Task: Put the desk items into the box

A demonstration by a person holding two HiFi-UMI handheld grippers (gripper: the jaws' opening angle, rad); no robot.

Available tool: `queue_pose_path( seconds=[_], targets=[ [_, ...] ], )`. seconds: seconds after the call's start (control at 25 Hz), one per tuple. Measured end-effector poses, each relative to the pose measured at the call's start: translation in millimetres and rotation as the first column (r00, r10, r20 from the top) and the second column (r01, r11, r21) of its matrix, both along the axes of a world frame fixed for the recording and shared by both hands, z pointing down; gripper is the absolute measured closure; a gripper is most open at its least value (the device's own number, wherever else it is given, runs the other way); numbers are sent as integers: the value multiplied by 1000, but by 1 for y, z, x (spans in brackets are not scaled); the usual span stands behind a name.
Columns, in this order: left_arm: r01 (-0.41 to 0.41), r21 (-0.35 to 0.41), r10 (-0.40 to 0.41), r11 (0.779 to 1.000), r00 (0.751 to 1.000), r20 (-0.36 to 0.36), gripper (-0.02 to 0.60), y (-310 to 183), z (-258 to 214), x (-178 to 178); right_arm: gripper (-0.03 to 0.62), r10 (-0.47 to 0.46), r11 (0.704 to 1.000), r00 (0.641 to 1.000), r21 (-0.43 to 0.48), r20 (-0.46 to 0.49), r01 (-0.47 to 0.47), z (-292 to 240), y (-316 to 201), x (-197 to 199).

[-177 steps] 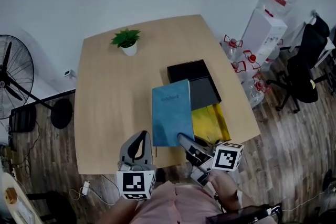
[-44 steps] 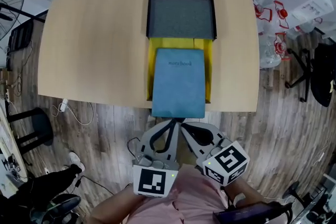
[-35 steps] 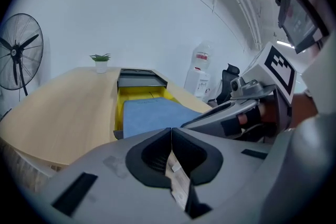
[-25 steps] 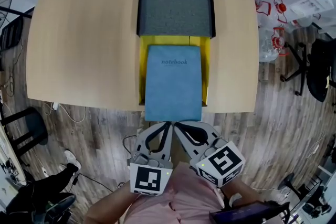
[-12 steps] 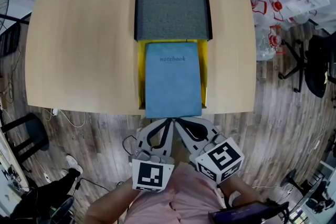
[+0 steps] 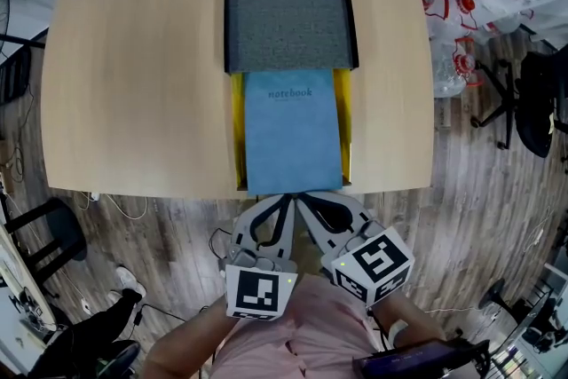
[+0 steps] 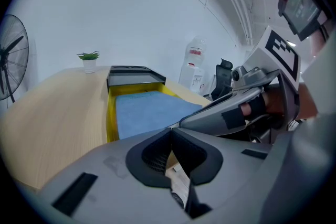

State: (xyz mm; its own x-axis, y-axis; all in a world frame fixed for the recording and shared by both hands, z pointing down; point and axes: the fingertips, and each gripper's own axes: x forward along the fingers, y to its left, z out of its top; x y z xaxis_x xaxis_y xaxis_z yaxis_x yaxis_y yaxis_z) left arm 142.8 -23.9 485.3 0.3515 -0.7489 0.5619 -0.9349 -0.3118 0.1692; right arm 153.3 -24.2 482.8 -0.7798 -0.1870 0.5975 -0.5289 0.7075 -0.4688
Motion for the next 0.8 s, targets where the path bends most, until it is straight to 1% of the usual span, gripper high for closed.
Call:
queue_pose_path(
  seconds=[0.16,0.36,0.56,0.8],
  targets=[
    [-14,4,14,1000,1000,-3,569,-6,0,0,593,18,1000,1000,0,-4,-18,1,-6,-1],
    [-45,2,45,999,999,-14,569,-9,1,5,594,62,998,998,4,6,-62,0,-20,1],
    [-55,0,55,999,998,-23,569,-11,0,8,594,81,997,997,9,0,-81,1,-26,1],
    [-68,20,68,997,998,-2,569,-11,-6,2,592,94,995,996,19,3,-94,-1,-26,0]
  ],
)
